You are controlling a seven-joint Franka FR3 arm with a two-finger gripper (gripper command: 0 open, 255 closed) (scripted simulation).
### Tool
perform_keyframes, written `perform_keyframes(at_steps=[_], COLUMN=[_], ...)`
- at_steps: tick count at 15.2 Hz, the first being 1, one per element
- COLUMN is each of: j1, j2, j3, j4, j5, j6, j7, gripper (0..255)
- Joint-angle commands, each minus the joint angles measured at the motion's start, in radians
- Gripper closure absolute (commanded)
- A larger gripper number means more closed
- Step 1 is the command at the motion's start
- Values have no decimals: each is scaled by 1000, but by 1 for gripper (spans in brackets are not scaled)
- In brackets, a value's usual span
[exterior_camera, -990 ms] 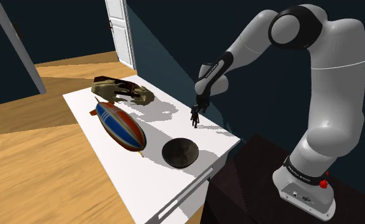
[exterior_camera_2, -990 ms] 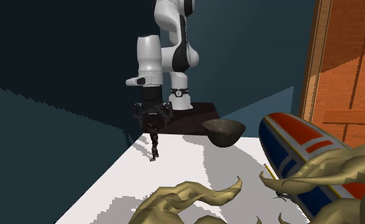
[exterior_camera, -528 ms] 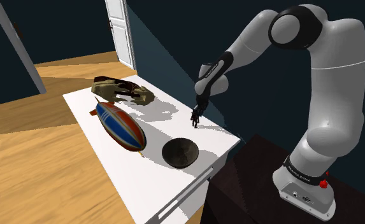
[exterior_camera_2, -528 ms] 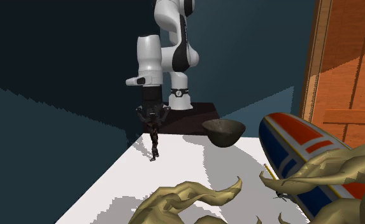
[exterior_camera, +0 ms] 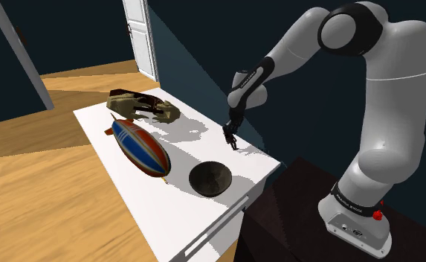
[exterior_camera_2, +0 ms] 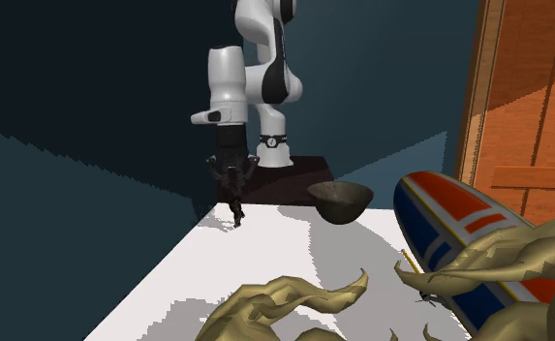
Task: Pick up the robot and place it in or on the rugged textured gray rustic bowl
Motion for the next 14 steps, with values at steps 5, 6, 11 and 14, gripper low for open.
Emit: perform_keyframes(at_steps=[5,6,11,14], j1=[6,6,21,59], j2=[-70,-81,-50,74], j3=[-10,-11,-14,-21], j4=[-4,-3,35,157], j5=[-15,-17,-29,-50], j6=[-67,-78,-95,-129], j7=[12,15,48,134], gripper=[255,255,0,0])
